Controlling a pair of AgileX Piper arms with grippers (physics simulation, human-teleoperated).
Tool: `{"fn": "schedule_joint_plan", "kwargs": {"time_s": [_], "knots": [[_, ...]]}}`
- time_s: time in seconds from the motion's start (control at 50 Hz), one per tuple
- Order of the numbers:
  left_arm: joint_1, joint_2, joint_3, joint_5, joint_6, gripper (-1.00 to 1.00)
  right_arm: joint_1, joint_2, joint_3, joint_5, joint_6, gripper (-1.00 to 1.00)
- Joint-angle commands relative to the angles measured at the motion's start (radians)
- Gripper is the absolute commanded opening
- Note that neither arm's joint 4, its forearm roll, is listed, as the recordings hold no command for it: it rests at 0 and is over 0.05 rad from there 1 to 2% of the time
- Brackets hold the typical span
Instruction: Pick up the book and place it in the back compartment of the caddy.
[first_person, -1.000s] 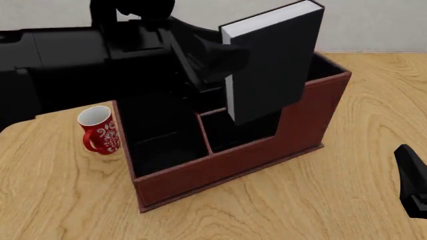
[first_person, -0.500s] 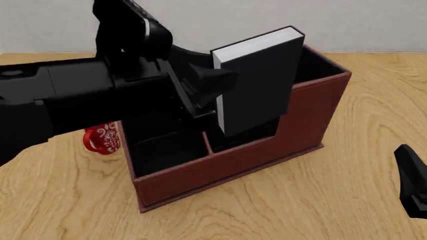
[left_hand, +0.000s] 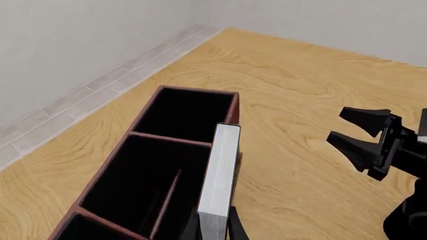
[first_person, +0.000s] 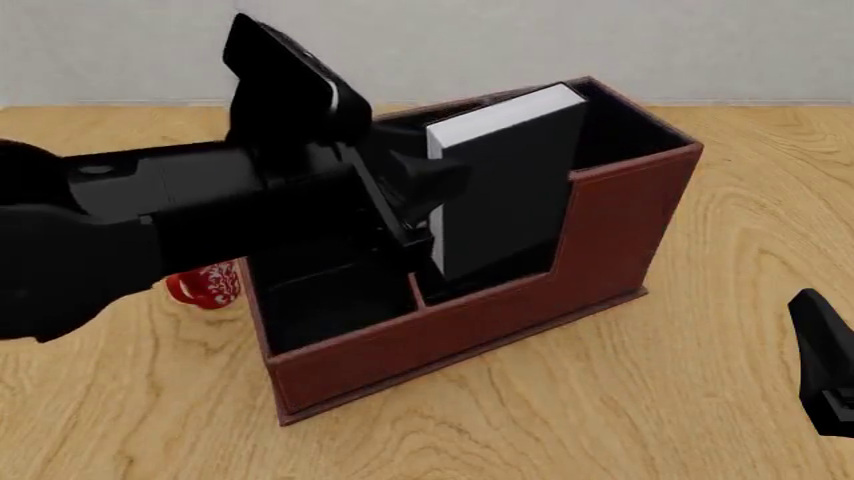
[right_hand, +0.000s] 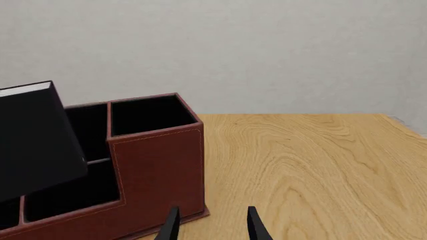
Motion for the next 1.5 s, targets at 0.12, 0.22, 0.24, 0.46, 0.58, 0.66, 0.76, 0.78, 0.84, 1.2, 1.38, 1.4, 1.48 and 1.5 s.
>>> {"fn": "schedule_joint_plan", "kwargs": {"time_s": [0.12,0.22,0.24,0.46,0.58,0.66,0.76,0.78,0.84,1.2,1.38,1.4,1.48,1.5], "knots": [[0.034,0.032,0.006,-0.039,0.025,-1.0,0.0,0.0,0.0,0.0,0.0,1.0],[0.045,0.042,0.009,-0.053,0.015,-1.0,0.0,0.0,0.0,0.0,0.0,1.0],[0.047,0.044,0.014,-0.059,0.012,-1.0,0.0,0.0,0.0,0.0,0.0,1.0],[0.056,0.065,0.039,-0.102,0.009,-1.0,0.0,0.0,0.0,0.0,0.0,1.0],[0.052,0.072,0.038,-0.111,0.007,-1.0,0.0,0.0,0.0,0.0,0.0,1.0],[0.051,0.081,0.032,-0.118,0.006,-1.0,0.0,0.0,0.0,0.0,0.0,1.0],[0.05,0.099,0.038,-0.14,0.004,-1.0,0.0,0.0,0.0,0.0,0.0,1.0],[0.05,0.103,0.038,-0.145,0.004,-1.0,0.0,0.0,0.0,0.0,0.0,1.0],[0.055,0.117,0.033,-0.152,0.002,-1.0,0.0,0.0,0.0,0.0,0.0,1.0],[0.075,0.179,0.045,-0.211,-0.001,-1.0,0.0,0.0,0.0,0.0,0.0,1.0],[0.094,0.193,0.046,-0.222,-0.004,-1.0,0.0,0.0,0.0,0.0,0.0,1.0],[0.1,0.194,0.044,-0.223,-0.005,-1.0,0.0,0.0,0.0,0.0,0.0,1.0],[0.116,0.201,0.035,-0.222,-0.006,-1.0,0.0,0.0,0.0,0.0,0.0,1.0],[0.118,0.202,0.035,-0.221,-0.003,-1.0,0.0,0.0,0.0,0.0,0.0,1.0]]}}
